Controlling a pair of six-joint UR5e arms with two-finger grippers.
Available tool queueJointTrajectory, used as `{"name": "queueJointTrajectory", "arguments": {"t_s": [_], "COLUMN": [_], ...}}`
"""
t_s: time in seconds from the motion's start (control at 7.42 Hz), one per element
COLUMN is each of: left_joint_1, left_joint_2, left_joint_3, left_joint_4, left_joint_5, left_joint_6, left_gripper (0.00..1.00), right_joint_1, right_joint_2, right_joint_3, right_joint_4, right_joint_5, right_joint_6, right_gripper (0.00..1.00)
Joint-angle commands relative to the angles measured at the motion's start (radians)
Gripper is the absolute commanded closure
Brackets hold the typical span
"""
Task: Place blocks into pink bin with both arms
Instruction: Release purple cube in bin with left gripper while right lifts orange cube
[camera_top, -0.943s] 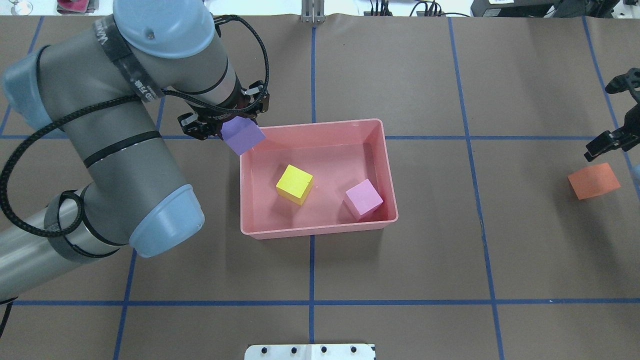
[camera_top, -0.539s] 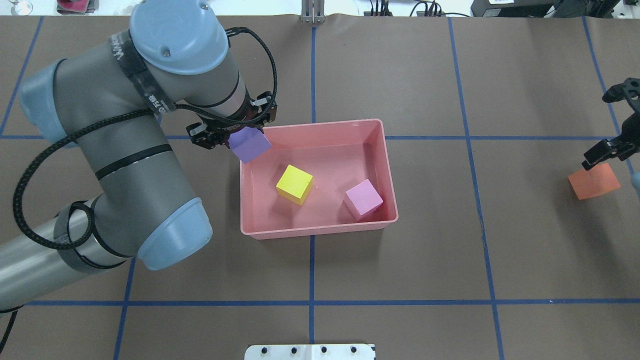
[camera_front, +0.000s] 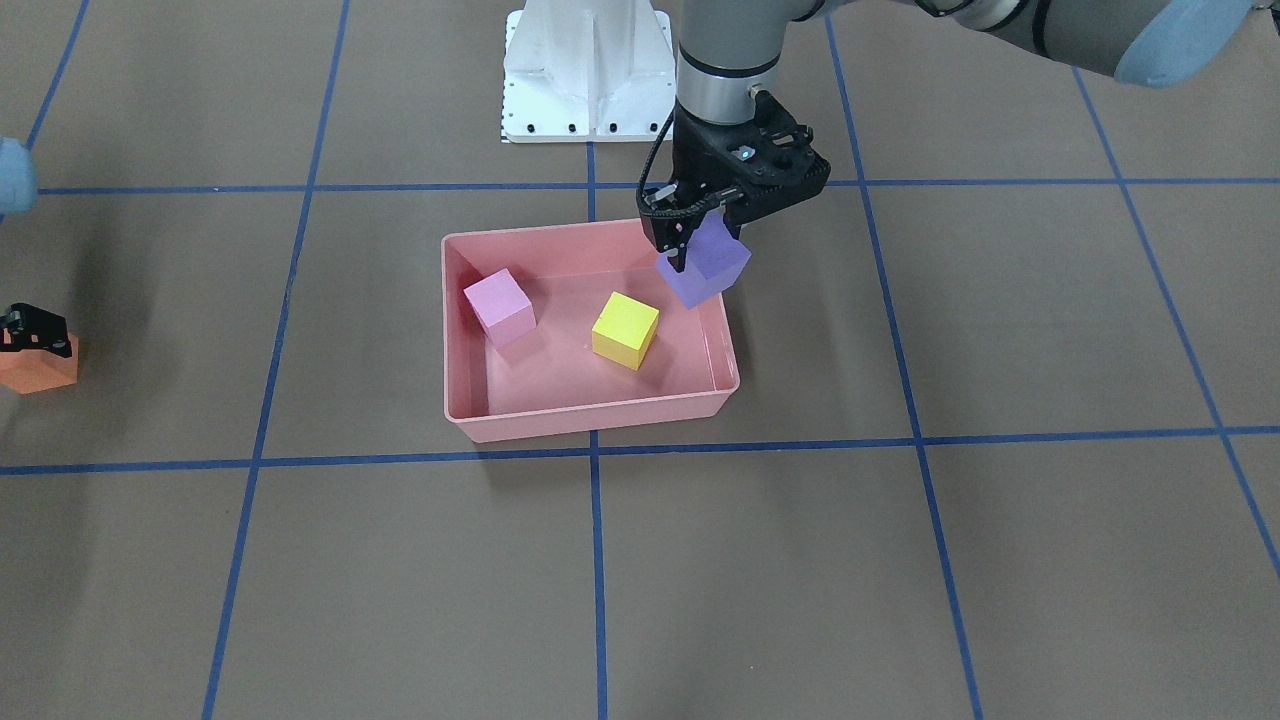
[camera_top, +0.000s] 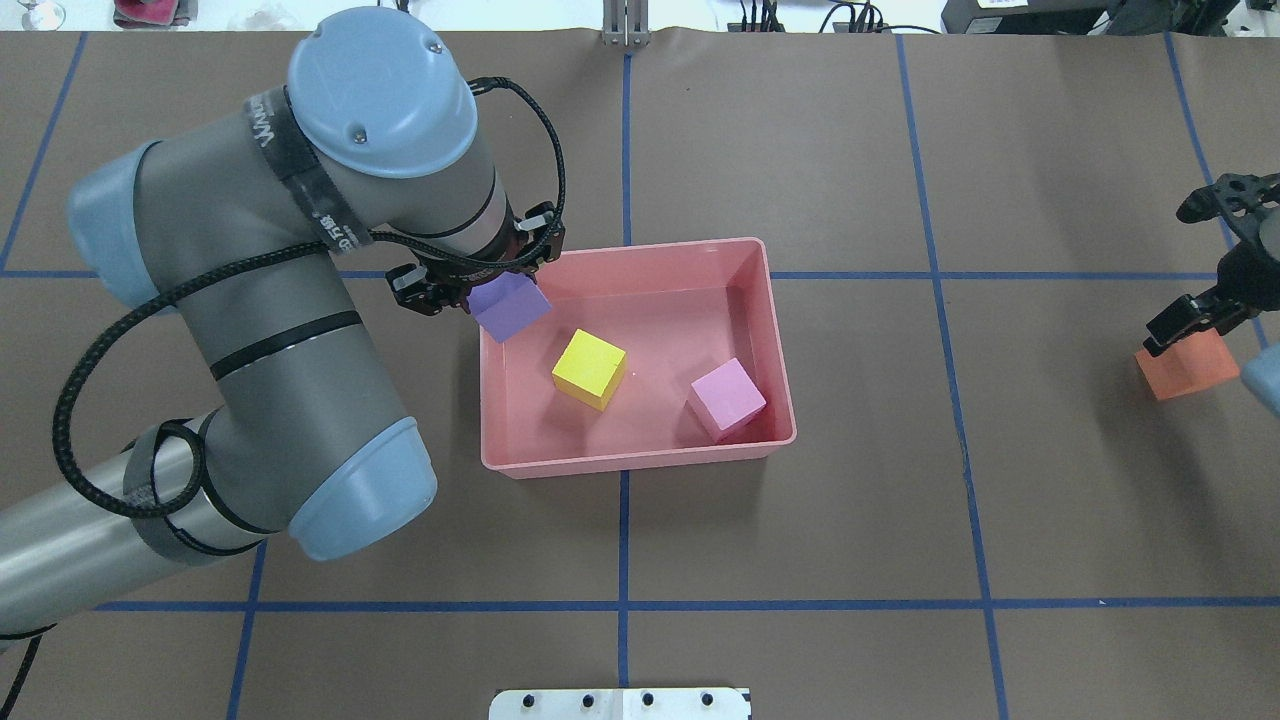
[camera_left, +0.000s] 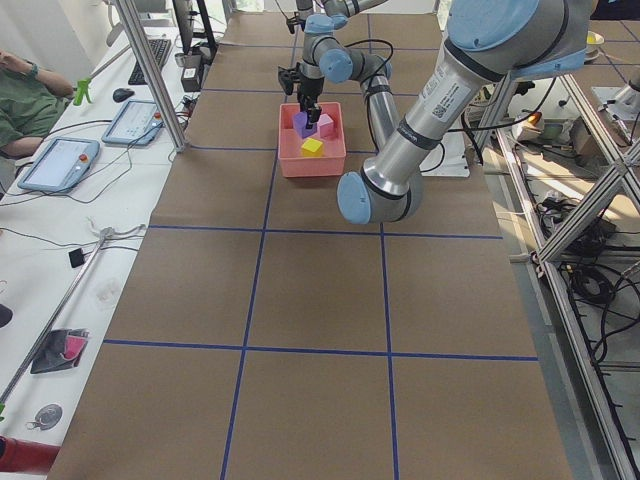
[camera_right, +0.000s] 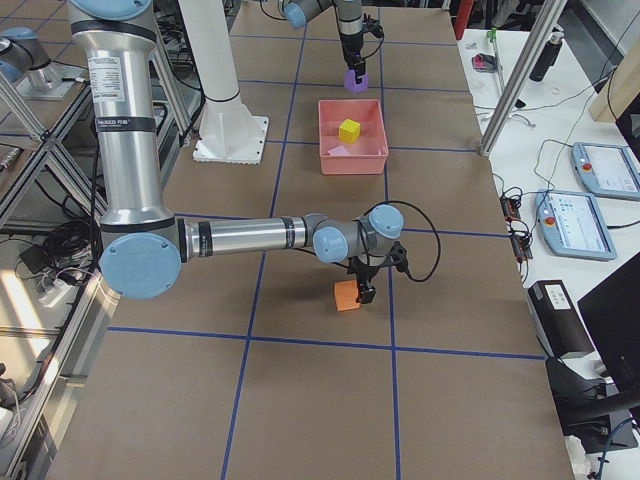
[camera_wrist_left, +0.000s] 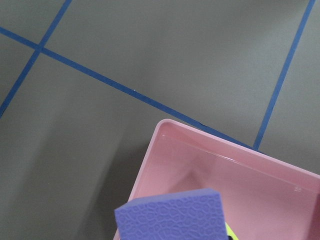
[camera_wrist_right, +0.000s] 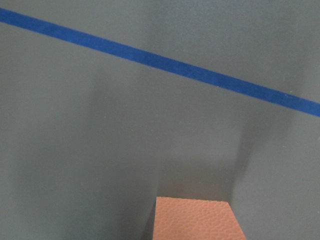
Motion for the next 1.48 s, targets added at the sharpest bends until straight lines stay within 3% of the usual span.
{"name": "queueJointTrajectory", "arguments": {"t_s": [0.0, 0.27, 0.4, 0.54, 0.67, 0.81, 1.08, 1.35], "left_joint_1": [0.034, 0.052, 0.058, 0.058, 0.058, 0.058, 0.058, 0.052], "left_joint_2": [-0.035, -0.054, -0.054, -0.063, -0.075, -0.078, -0.084, -0.095], "left_joint_3": [0.045, 0.087, 0.088, 0.094, 0.096, 0.096, 0.094, 0.094], "left_joint_4": [-0.004, -0.015, -0.019, -0.019, -0.019, -0.019, -0.019, -0.018], "left_joint_5": [0.019, 0.033, 0.033, 0.033, 0.036, 0.047, 0.048, 0.048], "left_joint_6": [-0.013, -0.028, -0.028, -0.031, -0.03, -0.03, -0.028, -0.025], "left_gripper": [1.0, 1.0, 0.89, 0.35, 0.0, 0.0, 0.0, 0.0], "right_joint_1": [-0.002, -0.002, -0.008, -0.017, -0.021, -0.022, -0.021, -0.011], "right_joint_2": [-0.002, -0.011, -0.02, -0.028, -0.031, -0.036, -0.037, -0.028], "right_joint_3": [-0.009, -0.018, -0.018, -0.018, -0.017, -0.015, -0.009, 0.038], "right_joint_4": [0.0, 0.0, 0.0, -0.001, 0.0, 0.0, 0.002, -0.011], "right_joint_5": [-0.009, -0.009, -0.009, -0.009, -0.009, -0.009, -0.021, -0.074], "right_joint_6": [-0.001, -0.001, -0.003, -0.001, -0.001, -0.001, -0.006, -0.005], "right_gripper": [0.01, 0.01, 0.01, 0.01, 0.01, 0.04, 1.0, 1.0]}}
